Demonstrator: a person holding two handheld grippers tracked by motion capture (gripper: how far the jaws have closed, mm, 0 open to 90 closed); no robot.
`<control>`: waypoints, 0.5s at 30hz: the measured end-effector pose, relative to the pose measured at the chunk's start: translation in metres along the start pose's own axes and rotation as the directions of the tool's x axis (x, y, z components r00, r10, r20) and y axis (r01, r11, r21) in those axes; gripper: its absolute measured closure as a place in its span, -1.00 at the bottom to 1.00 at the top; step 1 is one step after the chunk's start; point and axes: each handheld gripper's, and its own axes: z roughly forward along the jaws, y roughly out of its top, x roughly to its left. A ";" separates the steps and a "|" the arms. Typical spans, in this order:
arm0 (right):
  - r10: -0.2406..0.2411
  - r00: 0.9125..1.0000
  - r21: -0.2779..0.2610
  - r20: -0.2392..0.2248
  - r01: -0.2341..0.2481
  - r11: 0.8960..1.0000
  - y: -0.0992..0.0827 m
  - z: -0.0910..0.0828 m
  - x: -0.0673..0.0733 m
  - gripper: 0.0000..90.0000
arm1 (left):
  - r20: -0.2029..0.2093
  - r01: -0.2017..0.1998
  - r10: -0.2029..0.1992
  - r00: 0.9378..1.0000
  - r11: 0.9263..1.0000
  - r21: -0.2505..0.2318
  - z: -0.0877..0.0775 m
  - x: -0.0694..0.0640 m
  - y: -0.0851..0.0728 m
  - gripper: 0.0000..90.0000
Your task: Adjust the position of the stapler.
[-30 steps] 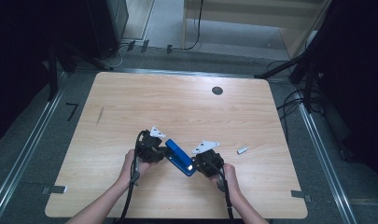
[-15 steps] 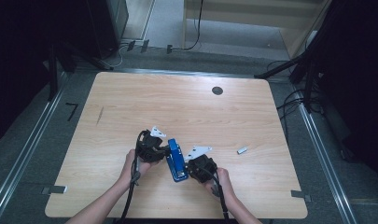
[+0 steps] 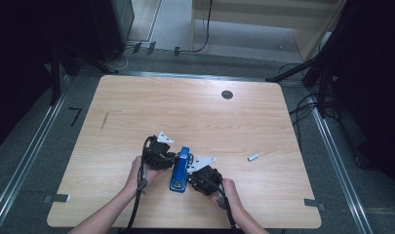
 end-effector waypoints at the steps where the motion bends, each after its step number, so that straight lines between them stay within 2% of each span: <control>1: 0.009 1.000 -0.001 0.003 -0.009 1.000 -0.002 -0.003 -0.004 0.92 | -0.016 0.008 -0.008 1.000 1.000 -0.002 -0.002 0.001 0.000 0.41; 3: 0.022 1.000 -0.001 0.012 -0.021 1.000 -0.005 -0.009 -0.010 0.89 | -0.030 0.020 -0.021 0.999 1.000 -0.011 -0.006 0.003 0.000 0.33; 5: 0.051 0.998 -0.002 0.027 -0.051 0.999 -0.009 -0.016 -0.017 0.82 | -0.065 0.047 -0.048 0.997 0.999 -0.021 -0.011 0.005 -0.001 0.08; 8: 0.080 0.995 -0.008 0.051 -0.080 0.997 -0.014 -0.026 -0.029 0.71 | -0.073 0.070 -0.074 0.995 0.996 -0.048 -0.018 0.005 -0.001 -0.11; 9: 0.104 0.993 -0.003 0.063 -0.104 0.995 -0.017 -0.032 -0.035 0.62 | -0.070 0.070 -0.074 0.995 0.996 -0.056 -0.019 0.003 -0.001 -0.17; 11: 0.117 0.990 -0.005 0.076 -0.117 0.993 -0.021 -0.037 -0.041 0.49 | -0.065 0.060 -0.065 0.996 0.996 -0.072 -0.022 -0.001 0.000 -0.26; 13: 0.170 0.980 0.002 0.100 -0.171 0.985 -0.027 -0.044 -0.050 0.26 | -0.058 0.051 -0.056 0.997 0.995 -0.082 -0.023 -0.008 0.001 -0.38; 15: 0.198 0.972 0.000 0.124 -0.200 0.980 -0.033 -0.050 -0.057 0.07 | -0.049 0.042 -0.045 0.998 0.996 -0.077 -0.021 -0.014 0.002 -0.47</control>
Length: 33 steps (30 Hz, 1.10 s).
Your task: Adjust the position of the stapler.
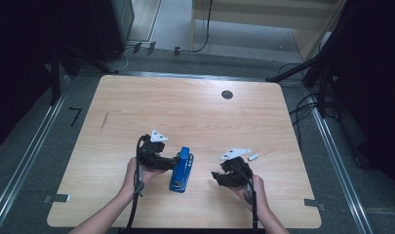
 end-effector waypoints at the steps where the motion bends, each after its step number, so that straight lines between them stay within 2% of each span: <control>1: 0.018 1.000 -0.001 0.007 -0.018 1.000 -0.003 -0.003 -0.005 -0.01 | -0.001 -0.006 0.006 1.000 1.000 0.005 0.001 -0.003 0.000 -0.51; 4: 0.068 0.997 -0.010 0.041 -0.067 0.998 -0.011 -0.013 -0.019 -0.31 | -0.008 -0.023 0.023 1.000 0.999 0.028 0.007 -0.012 0.000 -0.59; 5: 0.084 0.996 -0.007 0.040 -0.084 0.996 -0.013 -0.015 -0.021 -0.41 | 0.002 -0.024 0.024 1.000 0.999 0.029 0.009 -0.015 0.000 -0.60; 8: 0.111 0.992 -0.007 0.060 -0.110 0.994 -0.023 -0.024 -0.031 -0.62 | -0.006 -0.041 0.041 0.999 0.998 0.043 0.016 -0.022 -0.001 -0.60; 12: 0.140 0.987 -0.005 0.081 -0.140 0.990 -0.034 -0.034 -0.042 -0.68 | -0.003 -0.068 0.068 0.998 0.996 0.061 0.022 -0.030 -0.003 -0.43; 14: 0.147 0.985 -0.012 0.085 -0.147 0.989 -0.038 -0.038 -0.046 -0.70 | 0.000 -0.076 0.076 0.997 0.995 0.066 0.024 -0.033 -0.004 -0.21; 18: 0.164 0.982 -0.019 0.094 -0.163 0.986 -0.041 -0.041 -0.052 -0.71 | 0.016 -0.098 0.097 0.995 0.993 0.067 0.027 -0.034 -0.005 0.07; 22: 0.162 0.982 -0.005 0.097 -0.162 0.987 -0.041 -0.037 -0.055 -0.71 | 0.032 -0.129 0.127 0.991 0.990 0.060 0.028 -0.032 -0.005 0.12; 24: 0.156 0.983 0.000 0.096 -0.157 0.988 -0.040 -0.035 -0.054 -0.70 | 0.054 -0.155 0.152 0.987 0.986 0.055 0.028 -0.028 -0.005 0.20; 26: 0.151 0.984 0.003 0.097 -0.152 0.988 -0.039 -0.034 -0.053 -0.70 | 0.056 -0.170 0.167 0.984 0.984 0.057 0.028 -0.027 -0.004 0.25; 28: 0.146 0.985 0.002 0.094 -0.147 0.989 -0.038 -0.034 -0.052 -0.69 | 0.078 -0.198 0.193 0.978 0.978 0.058 0.028 -0.025 -0.003 0.28; 29: 0.145 0.985 0.003 0.094 -0.146 0.989 -0.038 -0.035 -0.052 -0.69 | 0.076 -0.207 0.202 0.976 0.976 0.062 0.028 -0.025 -0.003 0.30; 30: 0.142 0.986 0.001 0.092 -0.143 0.990 -0.038 -0.035 -0.052 -0.69 | 0.093 -0.230 0.224 0.970 0.971 0.060 0.028 -0.024 -0.002 0.32; 32: 0.137 0.987 0.002 0.089 -0.138 0.990 -0.037 -0.035 -0.052 -0.69 | 0.110 -0.254 0.246 0.963 0.965 0.059 0.028 -0.026 -0.002 0.37; 33: 0.140 0.986 0.002 0.089 -0.141 0.990 -0.037 -0.035 -0.052 -0.69 | 0.121 -0.279 0.271 0.955 0.958 0.059 0.028 -0.027 -0.002 0.39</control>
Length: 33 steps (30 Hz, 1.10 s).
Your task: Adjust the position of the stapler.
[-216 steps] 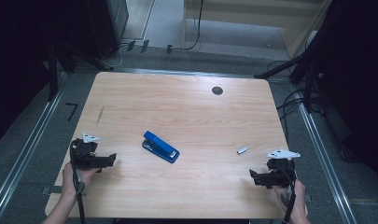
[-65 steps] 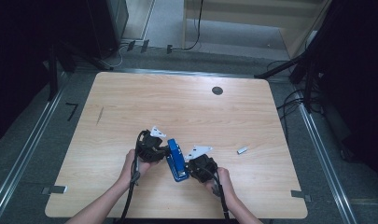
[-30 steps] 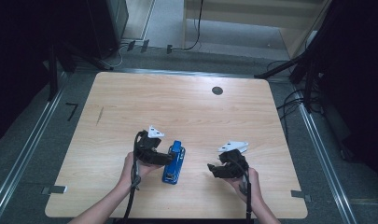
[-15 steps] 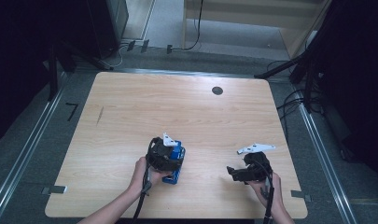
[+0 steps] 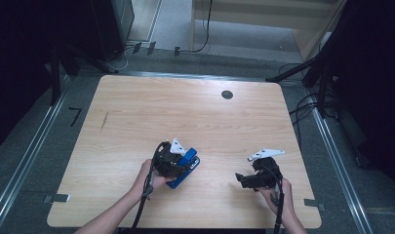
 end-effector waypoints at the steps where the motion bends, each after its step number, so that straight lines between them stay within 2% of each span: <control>1: -0.002 1.000 0.000 -0.002 0.002 1.000 0.000 0.000 0.000 -0.69 | 0.021 -0.035 0.035 0.999 0.999 0.004 0.000 -0.001 0.000 0.41; 5: -0.009 1.000 0.007 -0.005 0.009 1.000 0.001 0.002 0.001 -0.68 | 0.048 -0.107 0.107 0.993 0.994 0.009 0.001 -0.007 0.002 0.45; 8: -0.011 1.000 0.011 -0.007 0.011 1.000 0.001 0.003 0.002 -0.68 | 0.059 -0.121 0.120 0.991 0.993 0.004 0.001 -0.008 0.002 0.46; 12: -0.020 1.000 0.015 -0.013 0.021 1.000 0.002 0.004 0.003 -0.67 | 0.090 -0.149 0.148 0.985 0.989 0.003 0.001 -0.007 0.002 0.47; 16: -0.036 0.999 0.032 -0.019 0.036 0.999 0.002 0.007 0.005 -0.68 | 0.129 -0.112 0.109 0.986 0.994 0.011 0.002 -0.005 0.001 0.43; 17: -0.037 0.999 0.034 -0.022 0.038 0.999 0.003 0.007 0.006 -0.68 | 0.140 -0.104 0.100 0.985 0.994 0.019 0.002 -0.004 0.001 0.35; 18: -0.039 0.999 0.035 -0.026 0.040 0.999 0.003 0.007 0.006 -0.68 | 0.142 -0.095 0.088 0.986 0.995 0.039 0.003 -0.006 0.000 0.25; 19: -0.040 0.999 0.036 -0.024 0.041 0.999 0.003 0.006 0.007 -0.68 | 0.135 -0.100 0.093 0.986 0.994 0.047 0.003 -0.007 0.000 0.17; 21: -0.046 0.999 0.032 -0.027 0.047 0.998 0.003 0.006 0.006 -0.68 | 0.124 -0.093 0.086 0.989 0.994 0.056 0.002 -0.010 -0.001 0.09; 24: -0.047 0.998 0.028 -0.031 0.047 0.998 0.002 0.005 0.006 -0.68 | 0.087 -0.120 0.114 0.990 0.991 0.067 0.000 -0.013 0.000 0.24; 26: -0.048 0.998 0.030 -0.034 0.049 0.998 0.002 0.006 0.005 -0.68 | 0.071 -0.119 0.115 0.991 0.991 0.055 0.001 -0.012 -0.001 0.39; 27: -0.052 0.998 0.032 -0.036 0.053 0.998 0.002 0.006 0.006 -0.68 | 0.086 -0.119 0.114 0.990 0.992 0.050 0.002 -0.010 -0.001 0.45; 30: -0.060 0.997 0.037 -0.038 0.062 0.997 0.003 0.007 0.008 -0.68 | 0.099 -0.145 0.140 0.985 0.989 0.041 0.002 -0.008 -0.002 0.46; 31: -0.060 0.997 0.041 -0.039 0.062 0.997 0.004 0.007 0.009 -0.68 | 0.110 -0.161 0.157 0.982 0.986 0.035 0.002 -0.008 -0.002 0.47; 32: -0.064 0.997 0.038 -0.045 0.066 0.997 0.005 0.008 0.011 -0.68 | 0.126 -0.190 0.186 0.974 0.982 0.019 0.003 -0.009 -0.003 0.47; 33: -0.069 0.996 0.038 -0.049 0.071 0.997 0.006 0.008 0.013 -0.68 | 0.139 -0.201 0.198 0.970 0.980 0.008 0.003 -0.010 -0.003 0.47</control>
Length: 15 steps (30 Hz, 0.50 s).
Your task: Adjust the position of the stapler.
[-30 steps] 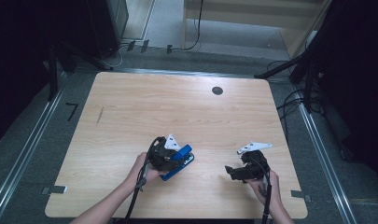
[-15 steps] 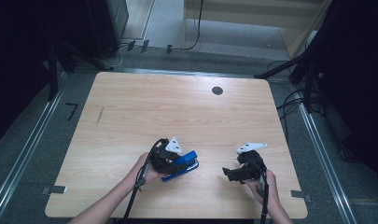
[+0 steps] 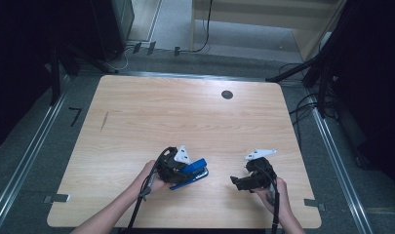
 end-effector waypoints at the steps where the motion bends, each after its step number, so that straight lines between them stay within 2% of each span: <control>1: -0.004 1.000 -0.001 -0.007 0.004 1.000 0.001 0.000 0.002 -0.68 | 0.011 -0.018 0.018 1.000 1.000 -0.004 0.001 -0.001 0.000 0.47; 3: -0.020 1.000 -0.005 -0.020 0.020 1.000 0.004 0.002 0.007 -0.68 | 0.035 -0.053 0.053 0.998 0.999 -0.006 0.003 -0.005 0.002 0.47; 6: -0.059 0.997 -0.015 -0.051 0.059 0.998 0.010 0.005 0.019 -0.66 | 0.055 -0.065 0.065 0.996 0.998 -0.005 0.005 -0.008 0.004 0.46; 8: -0.089 0.994 -0.017 -0.066 0.088 0.996 0.014 0.007 0.027 -0.64 | 0.081 -0.045 0.045 0.996 0.999 0.005 0.006 -0.007 0.005 0.38; 11: -0.133 0.987 -0.033 -0.088 0.131 0.991 0.022 0.011 0.038 -0.56 | 0.082 -0.024 0.021 0.996 0.999 0.037 0.003 -0.008 0.004 0.07; 15: -0.173 0.978 -0.064 -0.118 0.166 0.984 0.032 0.013 0.048 -0.38 | 0.082 -0.010 0.007 0.997 0.999 0.042 -0.007 -0.009 0.002 0.00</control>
